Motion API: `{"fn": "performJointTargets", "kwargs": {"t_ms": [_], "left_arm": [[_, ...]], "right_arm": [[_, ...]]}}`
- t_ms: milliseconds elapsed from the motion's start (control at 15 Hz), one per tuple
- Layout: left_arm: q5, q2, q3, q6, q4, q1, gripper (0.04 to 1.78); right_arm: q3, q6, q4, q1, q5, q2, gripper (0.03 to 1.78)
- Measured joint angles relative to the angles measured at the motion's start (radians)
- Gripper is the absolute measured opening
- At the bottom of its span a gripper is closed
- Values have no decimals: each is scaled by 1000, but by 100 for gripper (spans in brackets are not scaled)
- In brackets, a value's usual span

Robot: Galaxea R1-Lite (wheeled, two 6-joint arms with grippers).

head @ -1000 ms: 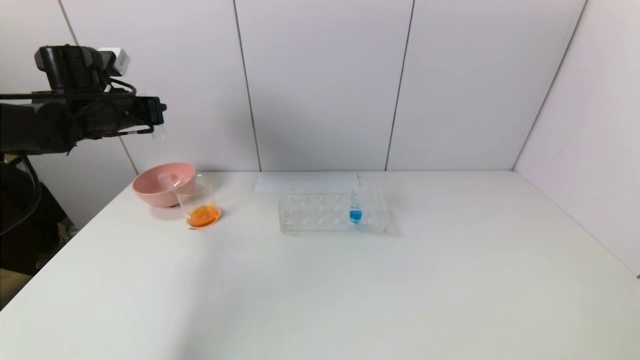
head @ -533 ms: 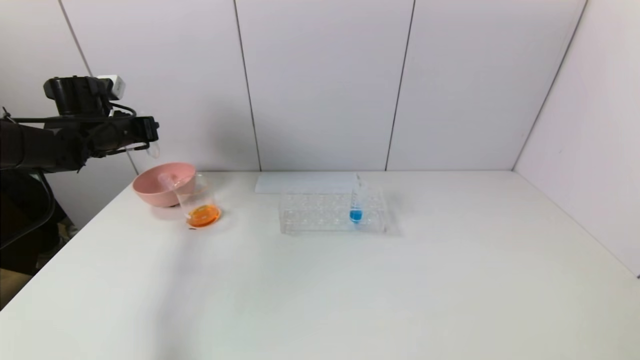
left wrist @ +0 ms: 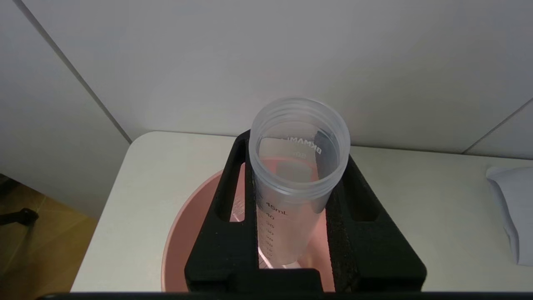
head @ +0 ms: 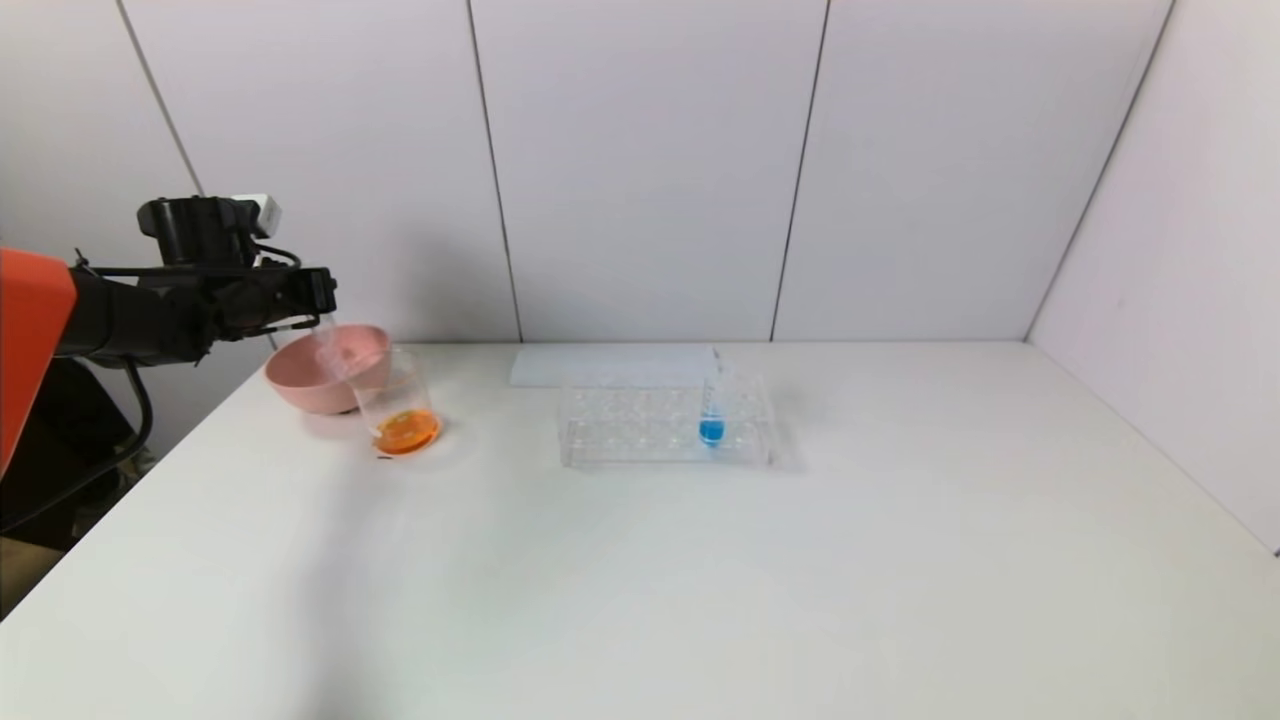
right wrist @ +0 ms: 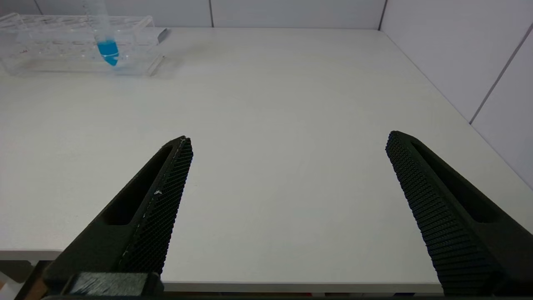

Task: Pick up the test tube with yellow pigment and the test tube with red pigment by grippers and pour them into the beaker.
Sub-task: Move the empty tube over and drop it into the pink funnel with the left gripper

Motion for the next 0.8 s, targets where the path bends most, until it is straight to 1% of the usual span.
{"fn": "performJointTargets", "kwargs": {"t_ms": [400, 800], "left_arm": [[1, 54, -1, 3, -3, -33, 47], [9, 69, 6, -1, -1, -37, 47]], "right_arm": [[0, 0, 0, 0, 0, 0, 170], [0, 0, 0, 0, 0, 0, 170]]}}
